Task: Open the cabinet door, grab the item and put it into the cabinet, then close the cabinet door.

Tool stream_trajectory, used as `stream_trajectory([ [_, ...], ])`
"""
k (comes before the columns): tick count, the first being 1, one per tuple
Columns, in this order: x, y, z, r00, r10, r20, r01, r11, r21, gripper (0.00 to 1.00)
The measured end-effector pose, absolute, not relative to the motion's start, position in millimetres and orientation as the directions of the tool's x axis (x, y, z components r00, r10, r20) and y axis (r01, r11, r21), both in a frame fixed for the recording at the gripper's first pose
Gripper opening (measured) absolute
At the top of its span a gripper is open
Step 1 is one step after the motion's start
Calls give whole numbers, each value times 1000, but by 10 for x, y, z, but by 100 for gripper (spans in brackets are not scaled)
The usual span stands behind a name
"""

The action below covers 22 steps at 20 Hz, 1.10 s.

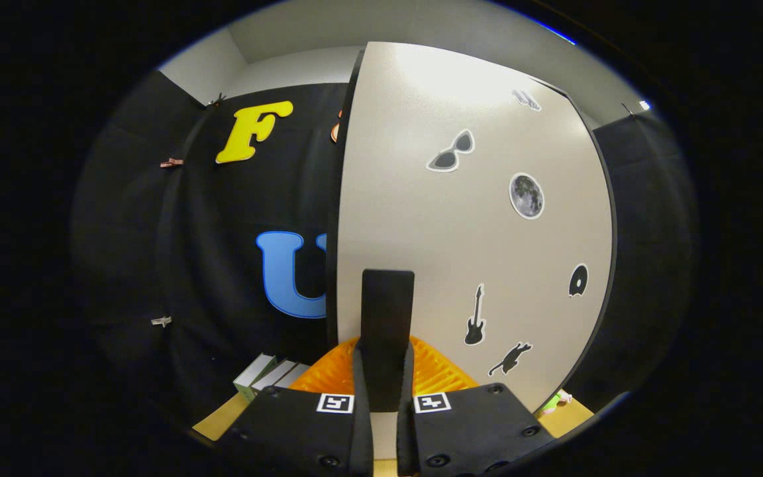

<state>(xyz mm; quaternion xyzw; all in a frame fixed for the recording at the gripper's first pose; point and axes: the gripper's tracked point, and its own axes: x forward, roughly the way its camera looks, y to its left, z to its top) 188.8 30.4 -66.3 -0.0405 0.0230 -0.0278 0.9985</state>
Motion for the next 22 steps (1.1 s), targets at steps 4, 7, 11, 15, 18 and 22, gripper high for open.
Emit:
stream_trajectory([
  [4, 1539, 285, -596, 998, -29, -61, 24, 997, -70, 18],
  [7, 1335, 209, -579, 997, -33, -65, 28, 997, -75, 18],
  [11, 943, 47, -511, 998, -29, -59, 26, 998, -64, 18],
  [15, 573, -244, -465, 997, 31, -65, -34, 998, -46, 18],
  [18, 334, -471, -419, 993, 85, -76, -88, 995, -40, 17],
  [22, 60, -865, -355, 990, 116, -75, -120, 992, -39, 17],
])
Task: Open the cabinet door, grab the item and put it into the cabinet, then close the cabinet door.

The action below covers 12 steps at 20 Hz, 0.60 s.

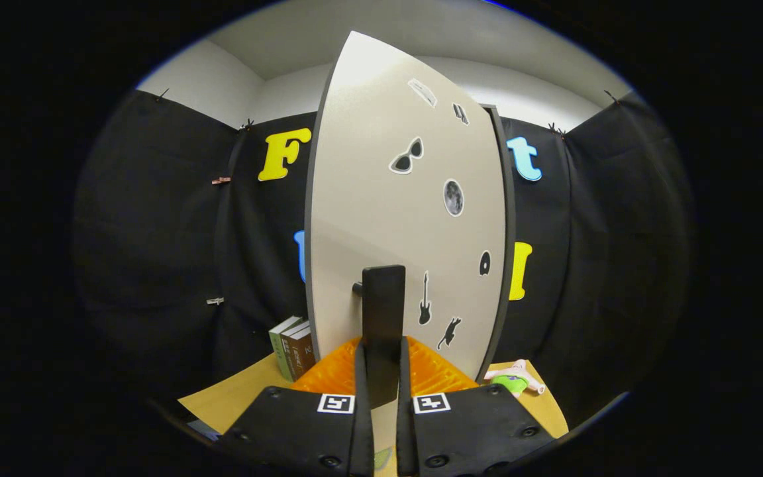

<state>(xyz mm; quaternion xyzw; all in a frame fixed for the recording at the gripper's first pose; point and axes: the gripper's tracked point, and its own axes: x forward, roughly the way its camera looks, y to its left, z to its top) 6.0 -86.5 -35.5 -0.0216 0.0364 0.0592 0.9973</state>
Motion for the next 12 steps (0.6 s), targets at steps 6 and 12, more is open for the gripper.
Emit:
stream_trajectory([
  [6, -278, -1553, -292, 996, 60, -60, -64, 996, -68, 16],
  [12, -416, -2147, -284, 998, 10, -69, -15, 998, -66, 15],
])
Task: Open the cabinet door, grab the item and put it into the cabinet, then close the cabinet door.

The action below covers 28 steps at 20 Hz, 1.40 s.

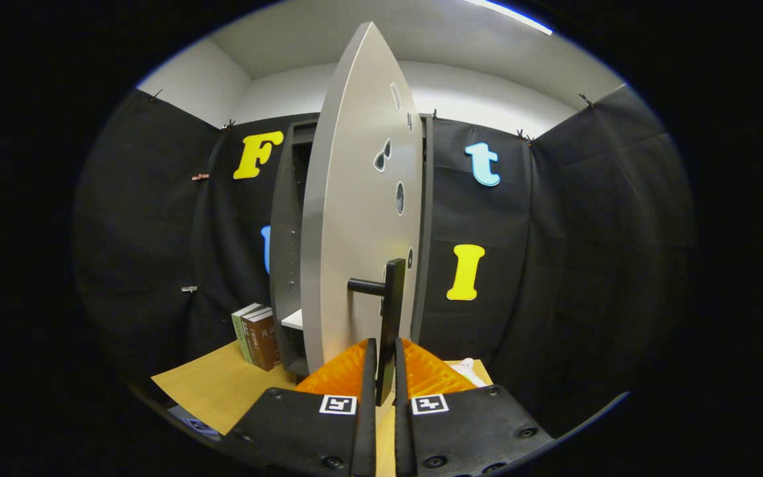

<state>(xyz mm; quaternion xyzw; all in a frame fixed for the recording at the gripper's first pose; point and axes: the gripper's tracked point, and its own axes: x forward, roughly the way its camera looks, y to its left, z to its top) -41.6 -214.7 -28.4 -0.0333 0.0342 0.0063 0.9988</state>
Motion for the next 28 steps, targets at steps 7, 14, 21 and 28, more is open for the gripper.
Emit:
stream_trajectory([
  [7, -503, -2724, -220, 994, -98, -46, 96, 994, -53, 13],
  [14, -995, -2484, -13, 992, -126, 28, 128, 990, -55, 11],
  [21, -864, -1575, -514, 992, -71, -106, 64, 995, -70, 9],
  [28, -588, -1092, -1722, 915, -180, -361, 191, 982, -5, 9],
])
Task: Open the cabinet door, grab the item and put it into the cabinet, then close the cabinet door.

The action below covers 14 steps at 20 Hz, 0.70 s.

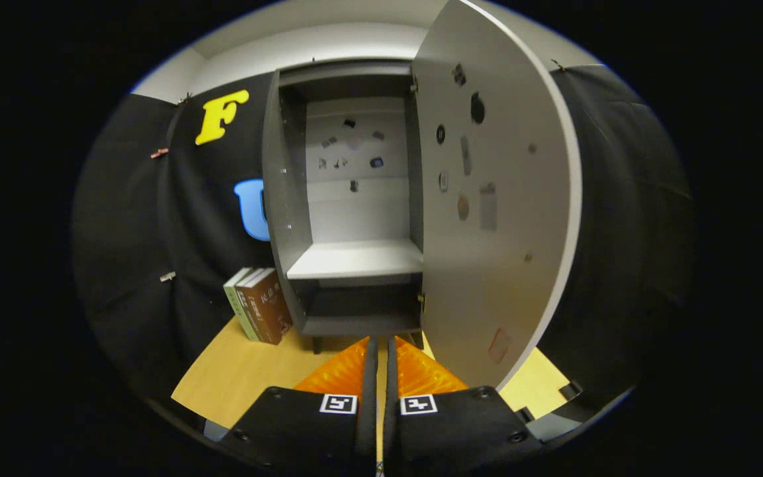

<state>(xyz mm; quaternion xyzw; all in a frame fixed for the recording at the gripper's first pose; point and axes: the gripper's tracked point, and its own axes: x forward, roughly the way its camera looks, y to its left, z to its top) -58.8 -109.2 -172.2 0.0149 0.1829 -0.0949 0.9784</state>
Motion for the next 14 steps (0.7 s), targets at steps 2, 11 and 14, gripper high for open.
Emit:
stream_trajectory([
  [2, -594, -952, -2124, 880, -196, -433, 200, 979, -36, 20],
  [11, -397, -567, -3510, 711, -137, -690, 172, 985, -18, 46],
  [14, -221, -671, -3844, 664, -143, -734, 161, 986, -46, 49],
])
